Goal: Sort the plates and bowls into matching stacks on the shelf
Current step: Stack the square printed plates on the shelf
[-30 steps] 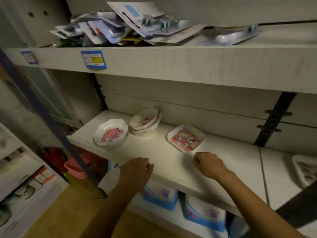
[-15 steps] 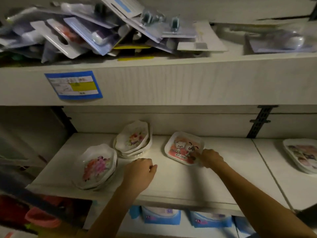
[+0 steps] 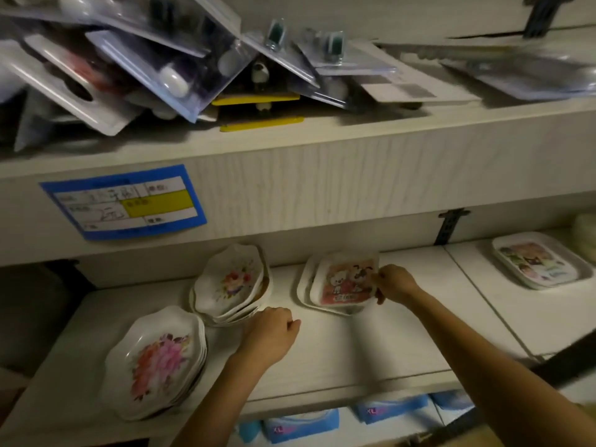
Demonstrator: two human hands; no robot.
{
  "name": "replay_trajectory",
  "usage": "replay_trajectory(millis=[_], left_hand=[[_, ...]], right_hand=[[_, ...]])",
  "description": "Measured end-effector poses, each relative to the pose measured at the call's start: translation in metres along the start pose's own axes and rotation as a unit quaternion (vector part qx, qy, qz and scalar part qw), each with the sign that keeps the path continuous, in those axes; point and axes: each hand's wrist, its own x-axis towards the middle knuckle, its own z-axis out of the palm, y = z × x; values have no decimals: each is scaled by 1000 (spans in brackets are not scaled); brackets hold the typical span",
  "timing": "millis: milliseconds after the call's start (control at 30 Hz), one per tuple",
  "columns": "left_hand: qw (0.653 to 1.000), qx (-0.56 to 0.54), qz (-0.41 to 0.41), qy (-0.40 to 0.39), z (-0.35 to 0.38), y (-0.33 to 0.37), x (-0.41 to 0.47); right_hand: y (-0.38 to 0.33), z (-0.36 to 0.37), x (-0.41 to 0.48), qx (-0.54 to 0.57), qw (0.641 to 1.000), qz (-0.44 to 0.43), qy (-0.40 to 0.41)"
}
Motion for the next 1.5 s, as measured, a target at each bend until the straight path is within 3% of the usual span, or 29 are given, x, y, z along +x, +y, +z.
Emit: replay_trajectory(millis=[367,667,800,900,1167,1500], left_hand=[[998,33,-42,-15,20,20,70],[989,56,-105,-88,33,14,104],[990,0,-95,-108,32,9,104],[989,-88,-94,-74,33,2,96],[983,-176,-11,-49,19,1,57],[979,-174,82,-63,-14,44,5]], right_hand=[[47,-47,-96,176,982,17,70],[73,-50,-150,267,959,41,88],[81,-45,-153,254,960,57,101],[82,-41,-155,243,962,63,108],[83,-33,-177,276,950,74,130],[116,-44,-239,287,945,96,125]])
